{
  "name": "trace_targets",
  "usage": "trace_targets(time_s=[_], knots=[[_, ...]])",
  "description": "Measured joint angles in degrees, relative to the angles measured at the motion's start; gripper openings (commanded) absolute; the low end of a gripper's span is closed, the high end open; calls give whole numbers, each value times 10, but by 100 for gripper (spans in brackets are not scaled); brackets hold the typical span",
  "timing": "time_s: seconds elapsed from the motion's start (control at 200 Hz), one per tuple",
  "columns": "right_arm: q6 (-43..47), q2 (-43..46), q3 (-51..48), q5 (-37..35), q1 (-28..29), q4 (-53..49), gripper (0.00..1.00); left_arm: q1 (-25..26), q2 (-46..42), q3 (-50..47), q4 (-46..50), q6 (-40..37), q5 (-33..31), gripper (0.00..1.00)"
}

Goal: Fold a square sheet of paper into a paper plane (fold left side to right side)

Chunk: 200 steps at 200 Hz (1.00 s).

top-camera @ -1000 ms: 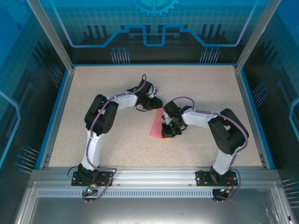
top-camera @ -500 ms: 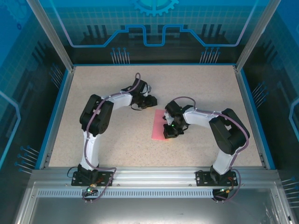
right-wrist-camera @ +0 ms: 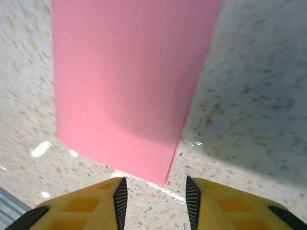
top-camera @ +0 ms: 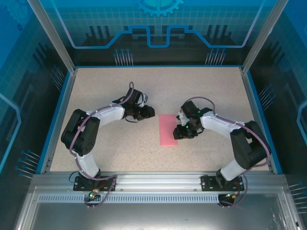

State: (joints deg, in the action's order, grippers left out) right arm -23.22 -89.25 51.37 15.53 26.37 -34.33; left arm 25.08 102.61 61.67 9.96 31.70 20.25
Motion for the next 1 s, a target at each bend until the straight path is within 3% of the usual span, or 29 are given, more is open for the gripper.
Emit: trace_targets(time_s=[0.185, 0.29, 1.0], knots=[[-22, 23, -38, 65, -74, 57, 52, 66, 0, -30, -5, 42, 23, 35], [-30, 19, -42, 85, -85, 63, 53, 88, 8, -30, -18, 59, 29, 35], [-44, -35, -45, 126, -84, 74, 51, 110, 43, -37, -24, 74, 31, 35]])
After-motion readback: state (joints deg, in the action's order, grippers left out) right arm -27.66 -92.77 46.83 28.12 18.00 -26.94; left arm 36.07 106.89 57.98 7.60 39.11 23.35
